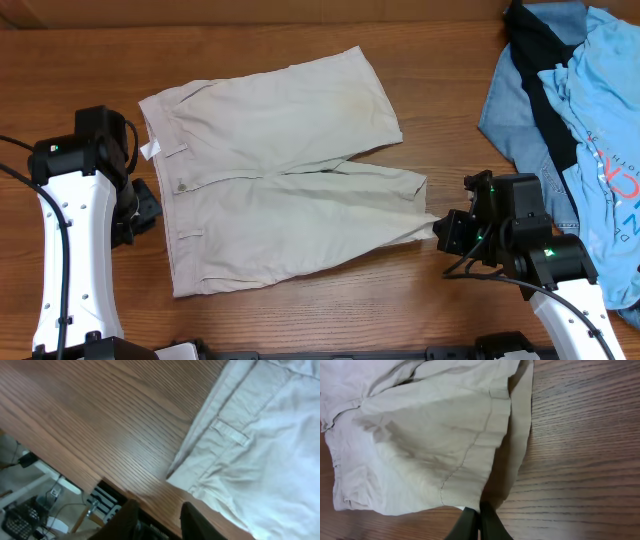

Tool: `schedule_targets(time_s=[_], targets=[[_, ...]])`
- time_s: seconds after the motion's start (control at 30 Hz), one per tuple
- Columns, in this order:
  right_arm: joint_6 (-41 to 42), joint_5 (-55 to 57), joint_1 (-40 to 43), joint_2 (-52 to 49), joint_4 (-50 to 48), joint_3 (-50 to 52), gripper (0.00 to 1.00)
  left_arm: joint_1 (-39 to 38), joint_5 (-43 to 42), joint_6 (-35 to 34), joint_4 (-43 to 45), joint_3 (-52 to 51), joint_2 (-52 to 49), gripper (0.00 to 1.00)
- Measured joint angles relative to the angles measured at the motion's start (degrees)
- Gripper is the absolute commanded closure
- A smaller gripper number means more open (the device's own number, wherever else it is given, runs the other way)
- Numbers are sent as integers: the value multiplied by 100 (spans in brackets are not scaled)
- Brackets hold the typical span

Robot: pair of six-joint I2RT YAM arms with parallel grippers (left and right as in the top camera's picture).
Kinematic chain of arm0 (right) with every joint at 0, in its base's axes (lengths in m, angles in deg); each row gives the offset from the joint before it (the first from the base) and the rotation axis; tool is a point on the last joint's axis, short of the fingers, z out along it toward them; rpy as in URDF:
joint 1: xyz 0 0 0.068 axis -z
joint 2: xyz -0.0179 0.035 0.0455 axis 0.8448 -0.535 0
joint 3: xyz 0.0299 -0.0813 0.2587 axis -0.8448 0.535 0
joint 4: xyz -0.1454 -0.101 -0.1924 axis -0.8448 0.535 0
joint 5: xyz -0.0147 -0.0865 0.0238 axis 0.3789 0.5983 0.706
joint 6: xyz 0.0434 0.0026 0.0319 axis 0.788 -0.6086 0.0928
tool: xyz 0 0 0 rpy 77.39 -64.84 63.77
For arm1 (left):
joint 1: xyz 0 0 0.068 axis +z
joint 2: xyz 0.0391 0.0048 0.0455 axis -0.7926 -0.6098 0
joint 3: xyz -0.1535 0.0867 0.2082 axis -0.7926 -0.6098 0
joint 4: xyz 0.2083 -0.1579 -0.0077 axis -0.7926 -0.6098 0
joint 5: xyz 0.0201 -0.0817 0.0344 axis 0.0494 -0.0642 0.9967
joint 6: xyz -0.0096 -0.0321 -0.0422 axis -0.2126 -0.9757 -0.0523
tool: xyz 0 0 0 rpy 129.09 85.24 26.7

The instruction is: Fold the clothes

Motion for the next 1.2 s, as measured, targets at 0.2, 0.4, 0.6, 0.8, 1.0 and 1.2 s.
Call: schedule_targets(time_s=[0.2, 0.4, 0.6, 0.8, 1.0, 1.2], targets=[[-20, 26, 0, 0, 2, -4, 96, 0, -682, 74, 216, -402, 13, 46], [-20, 48, 0, 0, 20, -13, 96, 0, -2339, -249, 1375, -1884, 212, 46], [-20, 146, 0, 0, 63, -26, 96, 0, -2693, -1086, 1797, -3220, 1156, 43], [-22, 297, 0, 0, 127, -31, 96, 0, -2170, -1878, 1864, -3722, 2227, 31], [-22, 319, 0, 0, 131, -35, 96, 0, -1853, -2647, 2308, -4391, 2509, 28], [-24, 339, 0, -13, 177, -37, 96, 0, -1657, -3095, 2863, -4942, 2509, 29]])
